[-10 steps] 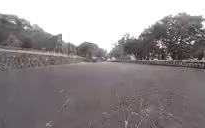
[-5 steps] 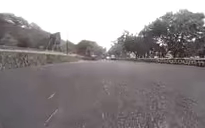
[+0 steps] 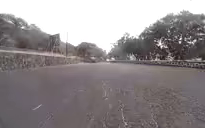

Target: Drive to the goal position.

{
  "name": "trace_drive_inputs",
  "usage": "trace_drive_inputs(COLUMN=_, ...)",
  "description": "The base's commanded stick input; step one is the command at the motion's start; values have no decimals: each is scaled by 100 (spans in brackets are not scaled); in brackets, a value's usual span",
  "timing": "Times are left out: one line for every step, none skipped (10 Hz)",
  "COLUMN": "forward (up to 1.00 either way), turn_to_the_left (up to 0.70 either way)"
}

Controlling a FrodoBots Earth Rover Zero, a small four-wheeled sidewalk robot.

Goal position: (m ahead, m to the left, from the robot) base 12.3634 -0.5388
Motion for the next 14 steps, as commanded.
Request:
trace_drive_inputs(forward=70, turn_to_the_left=0)
trace_drive_inputs(forward=70, turn_to_the_left=0)
trace_drive_inputs(forward=70, turn_to_the_left=0)
trace_drive_inputs(forward=70, turn_to_the_left=0)
trace_drive_inputs(forward=70, turn_to_the_left=0)
trace_drive_inputs(forward=70, turn_to_the_left=0)
trace_drive_inputs(forward=70, turn_to_the_left=0)
trace_drive_inputs(forward=70, turn_to_the_left=0)
trace_drive_inputs(forward=70, turn_to_the_left=0)
trace_drive_inputs(forward=70, turn_to_the_left=0)
trace_drive_inputs(forward=70, turn_to_the_left=0)
trace_drive_inputs(forward=70, turn_to_the_left=0)
trace_drive_inputs(forward=70, turn_to_the_left=0)
trace_drive_inputs(forward=70, turn_to_the_left=0)
